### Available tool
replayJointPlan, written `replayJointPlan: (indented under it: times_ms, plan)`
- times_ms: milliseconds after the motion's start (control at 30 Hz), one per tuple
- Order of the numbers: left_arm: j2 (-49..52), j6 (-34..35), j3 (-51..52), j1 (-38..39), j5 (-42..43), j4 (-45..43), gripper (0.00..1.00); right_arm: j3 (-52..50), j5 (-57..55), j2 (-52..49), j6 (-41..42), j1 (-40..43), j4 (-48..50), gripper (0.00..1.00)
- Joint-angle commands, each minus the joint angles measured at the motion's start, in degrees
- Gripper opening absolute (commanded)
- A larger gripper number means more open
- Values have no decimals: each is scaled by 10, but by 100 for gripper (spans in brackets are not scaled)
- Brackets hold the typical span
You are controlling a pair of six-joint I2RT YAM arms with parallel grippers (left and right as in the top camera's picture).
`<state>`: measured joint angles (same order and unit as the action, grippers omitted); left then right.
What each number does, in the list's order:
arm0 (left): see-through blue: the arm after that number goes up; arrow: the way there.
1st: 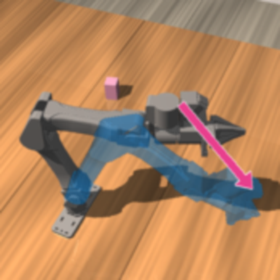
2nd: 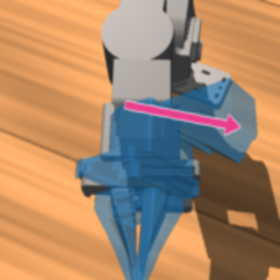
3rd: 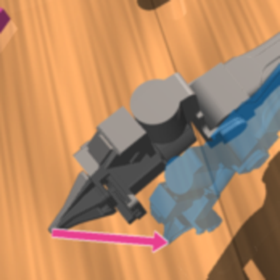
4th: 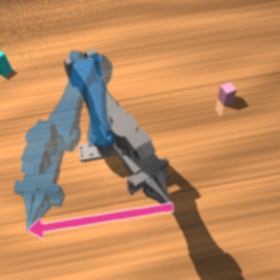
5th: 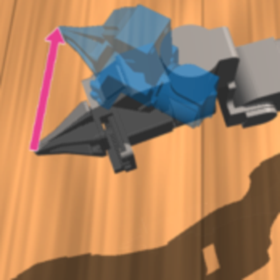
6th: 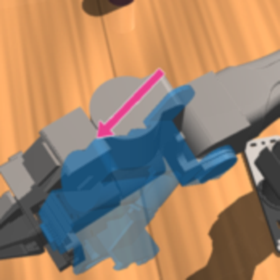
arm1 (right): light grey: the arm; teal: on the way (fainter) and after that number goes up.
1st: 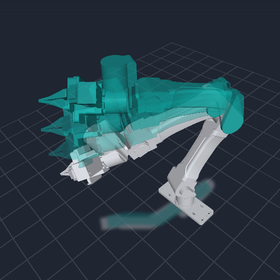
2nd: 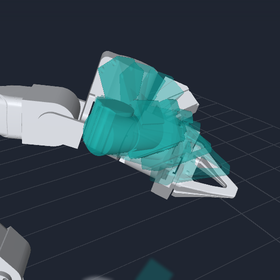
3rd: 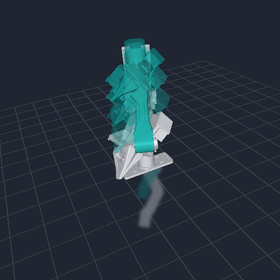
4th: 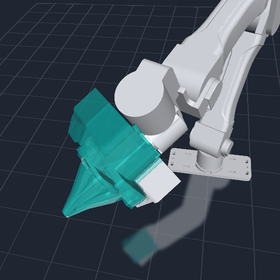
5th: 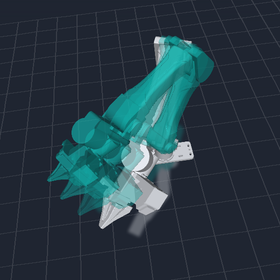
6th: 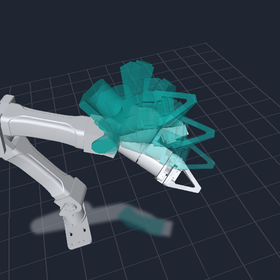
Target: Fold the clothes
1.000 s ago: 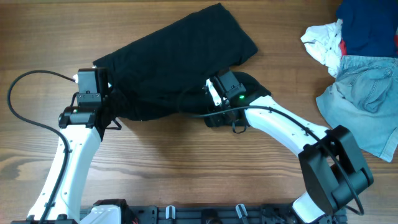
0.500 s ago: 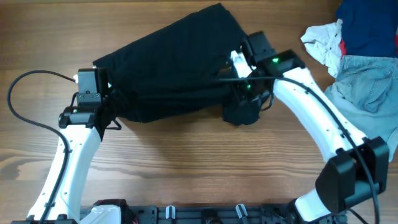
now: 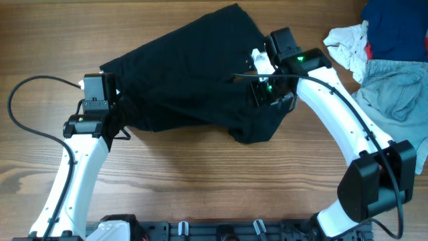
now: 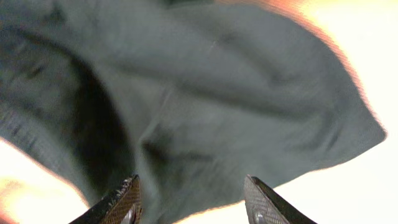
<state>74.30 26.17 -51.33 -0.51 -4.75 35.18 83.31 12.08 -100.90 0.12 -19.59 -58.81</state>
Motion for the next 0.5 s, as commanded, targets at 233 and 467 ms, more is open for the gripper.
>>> replayJointPlan:
  times_ms: [233,467]
  plan:
    - [-10,-3,-1,-5,-13,-1,4,-3,94,49,-19,-58,-132,70]
    - [-10,-3,-1,-5,-13,5,4,-125,-33,49,125,-124,-15,80]
